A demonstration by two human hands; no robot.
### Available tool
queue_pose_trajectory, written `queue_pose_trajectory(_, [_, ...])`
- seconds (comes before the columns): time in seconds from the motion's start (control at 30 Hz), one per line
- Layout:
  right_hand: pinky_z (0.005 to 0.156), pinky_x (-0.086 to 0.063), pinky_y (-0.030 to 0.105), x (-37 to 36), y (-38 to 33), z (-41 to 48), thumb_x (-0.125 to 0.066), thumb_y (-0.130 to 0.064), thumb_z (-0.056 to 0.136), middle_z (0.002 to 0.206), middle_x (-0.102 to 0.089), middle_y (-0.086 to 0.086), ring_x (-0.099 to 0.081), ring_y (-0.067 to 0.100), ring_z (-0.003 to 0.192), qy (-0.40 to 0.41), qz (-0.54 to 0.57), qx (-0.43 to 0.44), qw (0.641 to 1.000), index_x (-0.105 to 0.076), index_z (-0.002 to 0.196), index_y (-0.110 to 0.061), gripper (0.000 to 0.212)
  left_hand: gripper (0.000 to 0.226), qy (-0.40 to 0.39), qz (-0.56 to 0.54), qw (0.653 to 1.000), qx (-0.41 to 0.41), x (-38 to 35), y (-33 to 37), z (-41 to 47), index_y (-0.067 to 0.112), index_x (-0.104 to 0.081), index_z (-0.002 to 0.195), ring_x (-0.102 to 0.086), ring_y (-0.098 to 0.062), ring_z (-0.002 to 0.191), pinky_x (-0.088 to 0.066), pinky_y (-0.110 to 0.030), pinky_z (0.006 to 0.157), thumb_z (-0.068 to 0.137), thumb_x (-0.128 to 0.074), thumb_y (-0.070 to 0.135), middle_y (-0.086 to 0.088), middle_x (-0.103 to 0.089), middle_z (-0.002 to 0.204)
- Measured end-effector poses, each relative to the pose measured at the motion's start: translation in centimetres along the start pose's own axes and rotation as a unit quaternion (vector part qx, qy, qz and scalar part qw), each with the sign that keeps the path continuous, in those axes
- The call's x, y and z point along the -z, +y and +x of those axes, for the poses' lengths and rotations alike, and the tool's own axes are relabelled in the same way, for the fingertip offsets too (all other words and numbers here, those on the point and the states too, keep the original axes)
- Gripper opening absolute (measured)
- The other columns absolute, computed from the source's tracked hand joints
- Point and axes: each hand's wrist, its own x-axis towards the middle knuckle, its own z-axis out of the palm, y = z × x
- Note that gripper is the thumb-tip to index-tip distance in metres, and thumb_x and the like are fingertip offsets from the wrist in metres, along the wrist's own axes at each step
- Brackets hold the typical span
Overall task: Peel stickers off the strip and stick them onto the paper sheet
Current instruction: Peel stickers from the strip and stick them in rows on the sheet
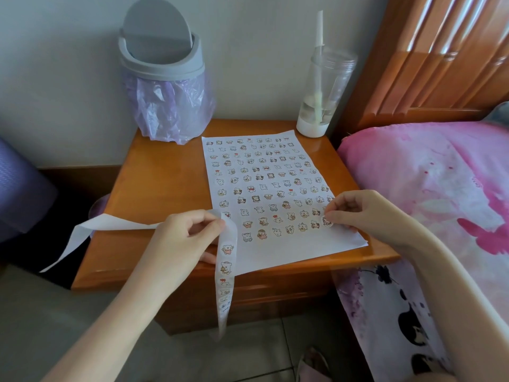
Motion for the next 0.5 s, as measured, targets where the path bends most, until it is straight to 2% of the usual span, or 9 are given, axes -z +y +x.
queue_pose_trajectory(0.37, [0.052,-0.044,0.012,-0.37,0.33,0.05,-0.066,-0.013,0.085,0.074,-0.067,-0.006,-0.055,-0.004,0.054,0.024,-0.013,0.014,1.000,-0.069,0.086,-0.015,0.004,0.013,0.000,-0.005,1.000,0.006,-0.03,-0.03,-0.01,0.023,-0.066,0.084,-0.068,0.002,0.069,-0.055,-0.016,0.050,0.091,-0.056,0.022,0.023,-0.062,0.092])
queue_pose_trajectory(0.5, [0.052,-0.044,0.008,-0.46,0.46,0.08,-0.066,-0.011,0.084,0.076,-0.068,-0.005,-0.057,-0.006,0.056,0.027,-0.015,0.023,0.999,-0.069,0.085,-0.014,0.004,0.012,-0.001,0.001,1.000,0.004,-0.06,-0.09,0.08,0.024,-0.066,0.084,-0.068,0.002,0.070,-0.058,-0.020,0.053,0.090,-0.057,0.023,0.024,-0.061,0.093])
